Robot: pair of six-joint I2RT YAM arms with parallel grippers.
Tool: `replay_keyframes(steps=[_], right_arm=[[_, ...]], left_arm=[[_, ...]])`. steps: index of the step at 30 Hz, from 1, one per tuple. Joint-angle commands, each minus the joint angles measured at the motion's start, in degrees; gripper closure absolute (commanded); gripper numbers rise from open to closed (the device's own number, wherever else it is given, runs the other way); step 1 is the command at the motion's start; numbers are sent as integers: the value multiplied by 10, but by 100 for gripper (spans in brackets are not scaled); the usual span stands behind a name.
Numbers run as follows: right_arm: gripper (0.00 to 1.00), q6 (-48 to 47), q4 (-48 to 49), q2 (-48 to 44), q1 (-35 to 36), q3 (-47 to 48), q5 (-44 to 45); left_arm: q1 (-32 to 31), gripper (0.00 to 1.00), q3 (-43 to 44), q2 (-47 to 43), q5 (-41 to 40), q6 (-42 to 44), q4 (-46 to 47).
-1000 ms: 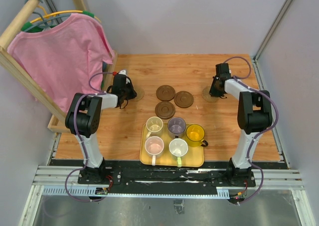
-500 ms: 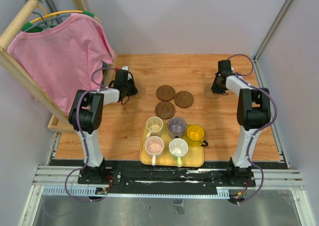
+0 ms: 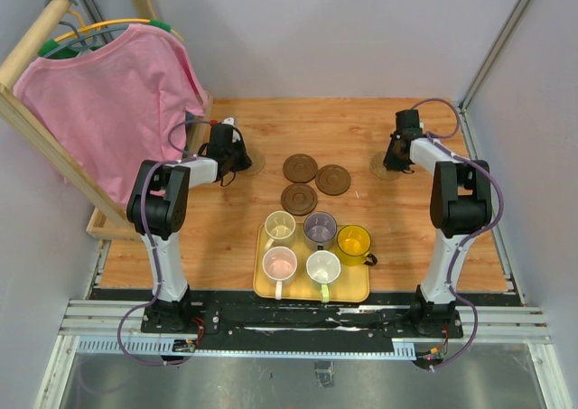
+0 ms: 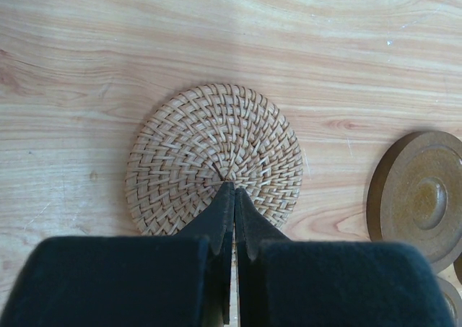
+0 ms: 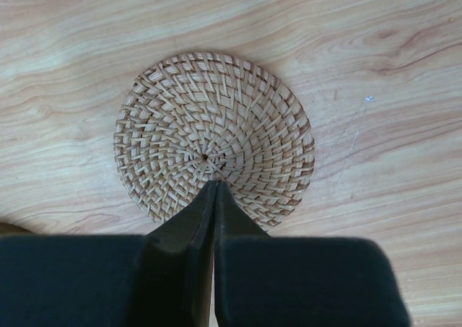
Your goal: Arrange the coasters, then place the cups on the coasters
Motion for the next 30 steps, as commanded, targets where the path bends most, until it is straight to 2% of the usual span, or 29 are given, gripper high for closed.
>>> replay_keyframes(steps=[1,13,20,25,30], right_arm=[[99,-28,-27,-35,-7,-13,0],[99,-48,-28,-132,23,-24,15],[96,-64,-48,-178,84,-31,17],[95,-75,-49,-172,135,-44,12],[96,-76,-49,-140,166,-44,-6]], left_arm=[[3,99,2,-5,21,11,17],[2,99,-10,-73,35,13,43],[2,100,-63,-124,69,12,84],[-6,99,-79,-116,129,0,115],[-52,100,-70,-94,127,27,115]])
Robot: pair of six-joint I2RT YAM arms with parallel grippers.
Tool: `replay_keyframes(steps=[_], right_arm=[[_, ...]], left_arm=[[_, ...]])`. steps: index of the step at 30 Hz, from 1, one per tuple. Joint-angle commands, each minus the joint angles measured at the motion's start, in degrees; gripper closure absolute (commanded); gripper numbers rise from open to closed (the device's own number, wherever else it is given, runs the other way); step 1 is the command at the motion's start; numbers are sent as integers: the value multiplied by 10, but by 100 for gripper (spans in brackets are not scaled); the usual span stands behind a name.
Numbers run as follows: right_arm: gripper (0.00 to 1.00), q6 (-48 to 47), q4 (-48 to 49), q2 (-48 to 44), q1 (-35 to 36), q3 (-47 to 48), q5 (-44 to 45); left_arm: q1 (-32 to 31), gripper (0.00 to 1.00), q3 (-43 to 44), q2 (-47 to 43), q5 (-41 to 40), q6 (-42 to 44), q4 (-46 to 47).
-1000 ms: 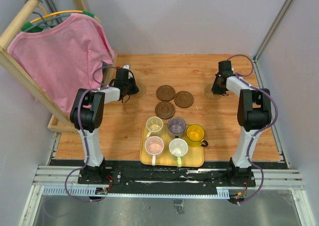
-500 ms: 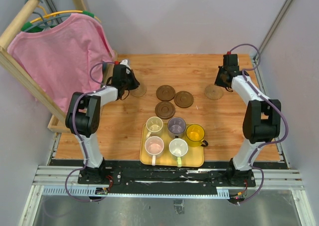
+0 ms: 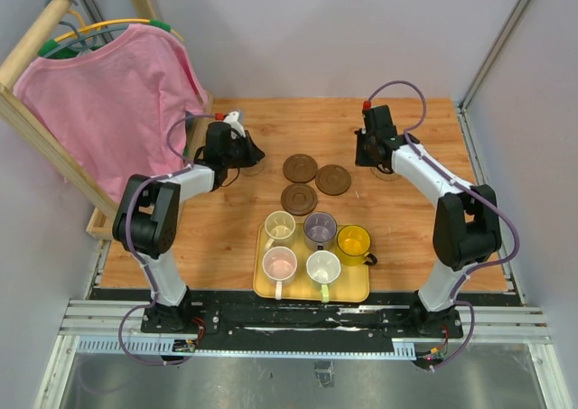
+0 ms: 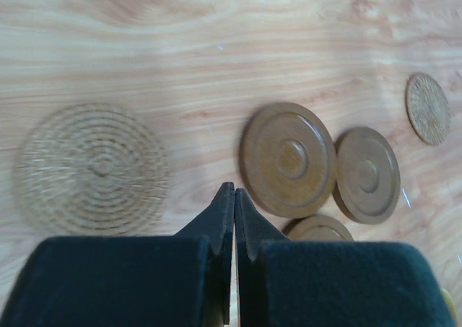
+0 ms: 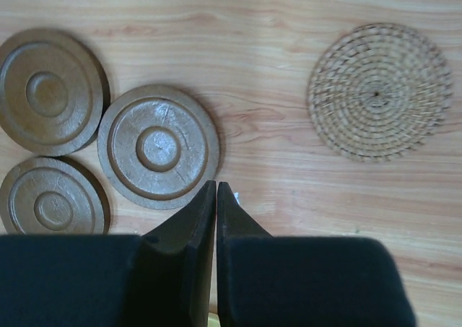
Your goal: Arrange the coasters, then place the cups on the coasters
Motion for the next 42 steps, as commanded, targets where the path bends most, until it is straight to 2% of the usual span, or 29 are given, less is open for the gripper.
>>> replay_keyframes(steps=[1,10,21,30,36,42], right_arm=[[96,-9,-10,30,24,-7,-17],[97,0,8,91,53,1,-72],[99,6,13,172,63,57,-107],[99,11,6,210,62,81,-102],[99,11,-11,230,58,99,-68],[99,28,-23,242,33,113,-53]], left_arm=[[-42,100,7,20,25,25,26],[-62,100,58,100,97,-1,52],[-70,99,112,172,155,-48,100],[-89,99,170,233,172,-44,62],[-97,99,175,241,178,-21,25],[-98,99,171,245,148,-13,0]])
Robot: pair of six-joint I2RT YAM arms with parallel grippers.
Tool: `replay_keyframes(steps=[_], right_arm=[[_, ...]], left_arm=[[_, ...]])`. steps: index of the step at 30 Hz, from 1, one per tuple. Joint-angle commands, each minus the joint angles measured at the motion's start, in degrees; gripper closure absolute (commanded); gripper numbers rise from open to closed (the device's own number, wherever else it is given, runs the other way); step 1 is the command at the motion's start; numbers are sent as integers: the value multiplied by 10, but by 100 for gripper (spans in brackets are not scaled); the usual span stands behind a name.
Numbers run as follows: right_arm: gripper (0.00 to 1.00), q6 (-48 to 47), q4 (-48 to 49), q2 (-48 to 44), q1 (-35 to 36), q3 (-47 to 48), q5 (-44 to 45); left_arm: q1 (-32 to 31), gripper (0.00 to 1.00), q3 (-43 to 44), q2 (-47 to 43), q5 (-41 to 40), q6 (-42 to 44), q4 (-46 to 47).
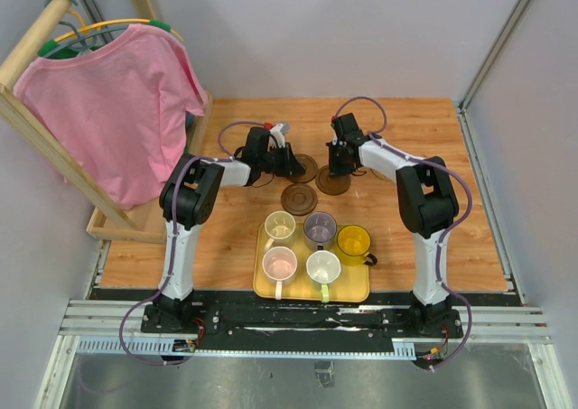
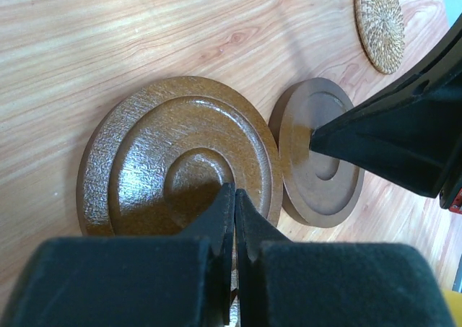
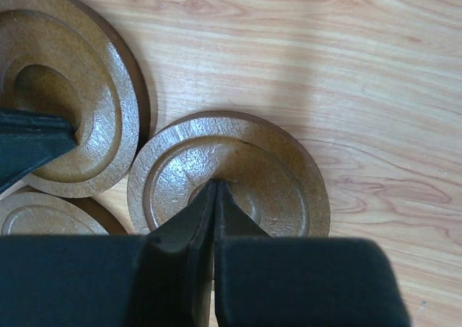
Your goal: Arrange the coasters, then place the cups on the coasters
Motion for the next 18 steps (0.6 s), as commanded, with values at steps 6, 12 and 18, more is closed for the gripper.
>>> replay_keyframes(steps=[6,12,18], right_arm=[[99,6,-41,28,-46,12,46],[99,-5,-45,31,-69,24,57],[99,-14,-48,46,-84,51,57]], left_arm=[[-1,99,7,8,-68,16,-44],[20,100,-19,-13,-96,7,-35],[45,99,-42,-30,-111,9,-36]])
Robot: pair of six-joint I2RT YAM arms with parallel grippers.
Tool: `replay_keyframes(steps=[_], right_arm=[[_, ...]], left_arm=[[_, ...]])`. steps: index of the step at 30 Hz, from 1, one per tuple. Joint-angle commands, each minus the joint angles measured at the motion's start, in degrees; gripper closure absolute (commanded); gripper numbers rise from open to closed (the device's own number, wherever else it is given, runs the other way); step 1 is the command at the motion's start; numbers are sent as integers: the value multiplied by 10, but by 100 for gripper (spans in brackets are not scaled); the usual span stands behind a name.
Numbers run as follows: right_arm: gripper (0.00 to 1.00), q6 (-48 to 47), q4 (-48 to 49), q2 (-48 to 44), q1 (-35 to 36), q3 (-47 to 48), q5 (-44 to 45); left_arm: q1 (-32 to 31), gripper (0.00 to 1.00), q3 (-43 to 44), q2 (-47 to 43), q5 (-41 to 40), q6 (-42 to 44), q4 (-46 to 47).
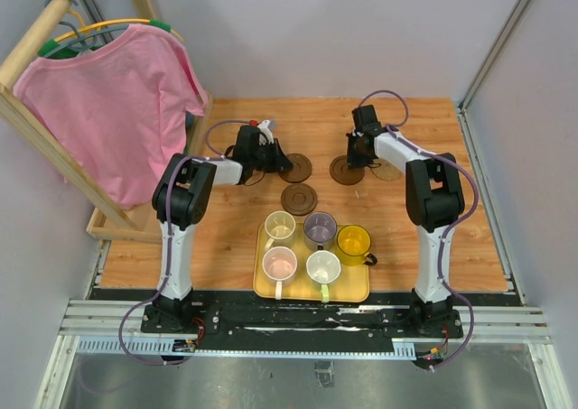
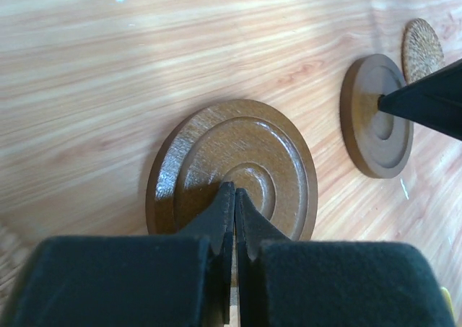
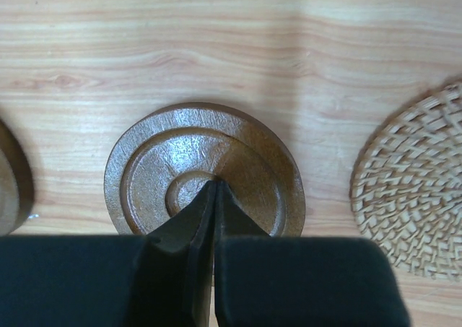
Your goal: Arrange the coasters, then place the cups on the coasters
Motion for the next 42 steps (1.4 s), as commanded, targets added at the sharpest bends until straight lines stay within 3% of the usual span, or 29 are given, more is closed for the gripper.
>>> replay_keyframes(steps=[1,12,20,29,42], right_arm=[[99,-20,-33,32,-19,27,31],[99,-15,-39,16,-41,24,44],[99,-40,-39,-28,-32,26,-10],[99,-60,-17,-110,60,-41,-53],[99,-44,5,-95,158,-78,-117]], left_arm=[[22,99,-30,-16,-43,11,-33],[42,99,-53,-33,-48,8,-33],[43,99,-47,-32,-21,4,-24],[44,99,-41,-30,-11,-2,-21],[43,99,-55,-34,-9,-6,-16]])
